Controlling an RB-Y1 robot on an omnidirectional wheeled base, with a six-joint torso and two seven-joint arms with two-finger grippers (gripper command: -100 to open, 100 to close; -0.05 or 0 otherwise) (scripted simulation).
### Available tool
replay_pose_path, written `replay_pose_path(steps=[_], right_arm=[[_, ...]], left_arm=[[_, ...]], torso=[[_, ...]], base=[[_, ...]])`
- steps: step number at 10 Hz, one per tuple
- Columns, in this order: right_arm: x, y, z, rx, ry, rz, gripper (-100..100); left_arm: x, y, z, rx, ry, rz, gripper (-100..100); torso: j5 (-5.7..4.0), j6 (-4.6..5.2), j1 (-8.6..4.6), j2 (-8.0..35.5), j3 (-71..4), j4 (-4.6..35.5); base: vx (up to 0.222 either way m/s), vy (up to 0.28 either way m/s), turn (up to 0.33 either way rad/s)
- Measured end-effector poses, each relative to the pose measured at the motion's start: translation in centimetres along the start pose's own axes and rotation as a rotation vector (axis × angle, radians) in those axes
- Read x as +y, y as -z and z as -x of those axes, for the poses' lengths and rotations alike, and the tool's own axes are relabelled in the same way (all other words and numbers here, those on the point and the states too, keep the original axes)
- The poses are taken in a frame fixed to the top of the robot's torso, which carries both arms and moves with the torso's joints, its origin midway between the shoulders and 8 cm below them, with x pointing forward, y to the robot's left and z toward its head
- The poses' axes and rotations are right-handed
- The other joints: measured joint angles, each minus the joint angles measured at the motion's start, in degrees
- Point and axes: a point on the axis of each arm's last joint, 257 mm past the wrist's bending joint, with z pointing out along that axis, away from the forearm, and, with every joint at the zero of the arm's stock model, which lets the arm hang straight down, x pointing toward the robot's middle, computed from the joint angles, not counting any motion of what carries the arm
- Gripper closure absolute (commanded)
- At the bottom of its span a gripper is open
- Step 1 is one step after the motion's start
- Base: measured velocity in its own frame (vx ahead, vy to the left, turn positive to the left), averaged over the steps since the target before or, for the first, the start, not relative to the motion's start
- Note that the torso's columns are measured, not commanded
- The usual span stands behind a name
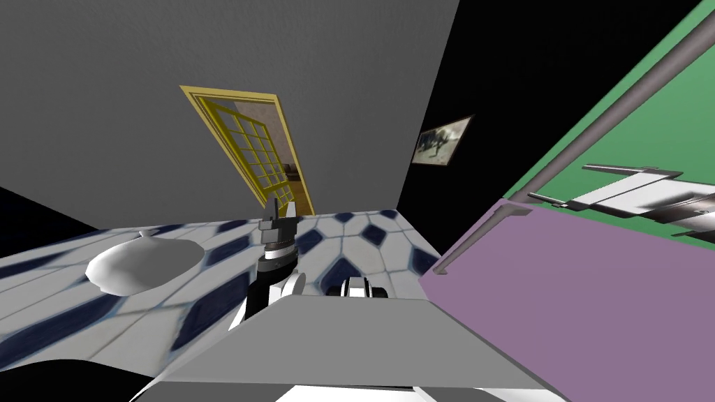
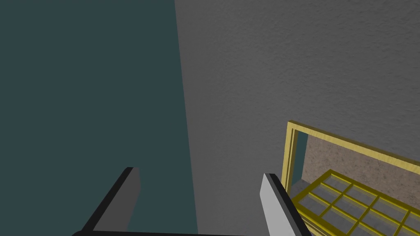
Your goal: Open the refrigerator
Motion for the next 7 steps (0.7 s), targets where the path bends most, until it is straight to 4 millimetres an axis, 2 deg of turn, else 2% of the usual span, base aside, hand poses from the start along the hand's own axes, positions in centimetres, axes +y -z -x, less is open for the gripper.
replay_pose_path(steps=[1, 3, 6, 7], right_arm=[[0.1, 0.2, -0.4, 0.008, -0.012, -0.005, -100], [-1.6, 1.0, 0.6, -0.024, 0.026, -0.023, -100], [-1.7, 1.8, -1.1, -0.005, -0.007, -0.034, -100], [-1.7, 1.8, -1.1, -0.005, -0.008, -0.035, 100]], left_arm=[[0.0, 0.0, 0.0, 0.000, 0.000, 0.000, 0], [0.0, 0.0, 0.0, 0.000, 0.000, 0.000, 0], [0.0, 0.0, 0.0, 0.000, 0.000, 0.000, 0], [0.0, 0.0, 0.0, 0.000, 0.000, 0.000, 0]], torso=[[-0.08, -0.01, -0.18, 0.07, 0.04, 0.01], [0.17, -0.02, 0.27, 0.16, 0.08, 0.07], [-0.05, 0.11, -0.11, 0.21, 0.14, 0.08], [-0.05, 0.13, -0.10, 0.25, 0.17, 0.09]], base=[[0.012, 0.085, 0.157], [0.015, 0.064, 0.037], [0.000, 0.004, 0.004], [-0.028, -0.067, -0.152]])
